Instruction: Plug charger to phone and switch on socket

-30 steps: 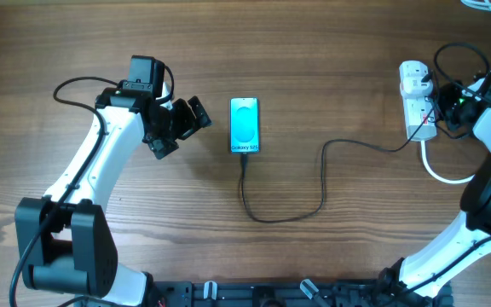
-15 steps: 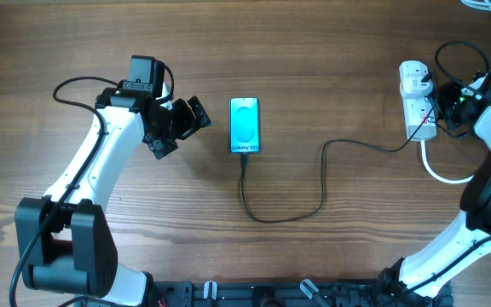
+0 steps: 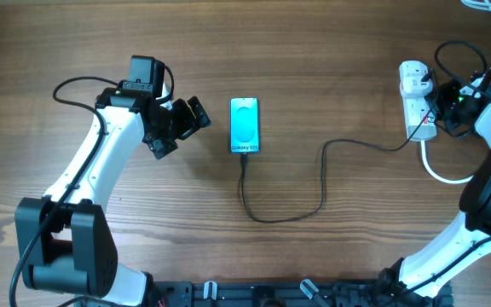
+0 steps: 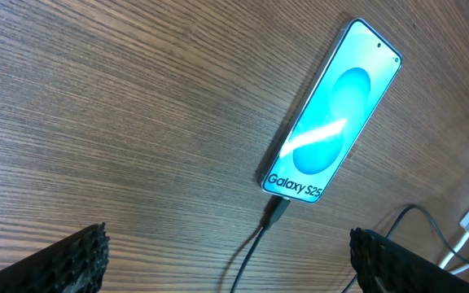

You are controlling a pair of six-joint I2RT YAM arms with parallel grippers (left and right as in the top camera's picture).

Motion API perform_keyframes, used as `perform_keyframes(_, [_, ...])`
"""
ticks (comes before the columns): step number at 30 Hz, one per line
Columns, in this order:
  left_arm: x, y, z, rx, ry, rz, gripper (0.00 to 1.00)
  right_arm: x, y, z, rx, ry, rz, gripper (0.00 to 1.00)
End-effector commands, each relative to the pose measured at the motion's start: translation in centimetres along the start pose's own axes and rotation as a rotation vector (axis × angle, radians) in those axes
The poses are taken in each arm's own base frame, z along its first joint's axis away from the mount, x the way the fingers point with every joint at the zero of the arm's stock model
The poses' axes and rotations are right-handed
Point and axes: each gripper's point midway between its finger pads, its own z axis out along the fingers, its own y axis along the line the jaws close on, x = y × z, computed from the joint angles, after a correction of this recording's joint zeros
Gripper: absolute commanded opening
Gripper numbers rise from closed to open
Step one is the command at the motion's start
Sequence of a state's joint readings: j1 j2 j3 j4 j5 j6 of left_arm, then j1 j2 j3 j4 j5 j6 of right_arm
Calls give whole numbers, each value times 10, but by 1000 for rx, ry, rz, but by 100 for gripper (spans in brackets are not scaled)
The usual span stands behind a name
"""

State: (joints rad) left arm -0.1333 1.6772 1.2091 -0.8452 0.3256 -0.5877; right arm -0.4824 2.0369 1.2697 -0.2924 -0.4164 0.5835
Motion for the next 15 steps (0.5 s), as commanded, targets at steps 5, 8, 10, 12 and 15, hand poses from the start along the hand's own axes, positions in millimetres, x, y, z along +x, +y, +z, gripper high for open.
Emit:
perform_keyframes(5, [0,0,-6,-2,-19,37,100,41,-42,-3,210,97,103,4])
perform_keyframes(8, [0,0,-6,-2,-19,39,100,29,-32,-32,220,36,95,4])
perform_keyframes(10, [0,0,-6,-4,-17,39,100,19,-23,-55,230,-24,77,4])
perform_keyframes(12, [1,1,-6,-7,-12,37,100,7,-10,-90,237,-117,52,4])
perform_keyframes(15, [5,4,-6,-18,2,31,100,-4,23,-158,187,-272,8,5])
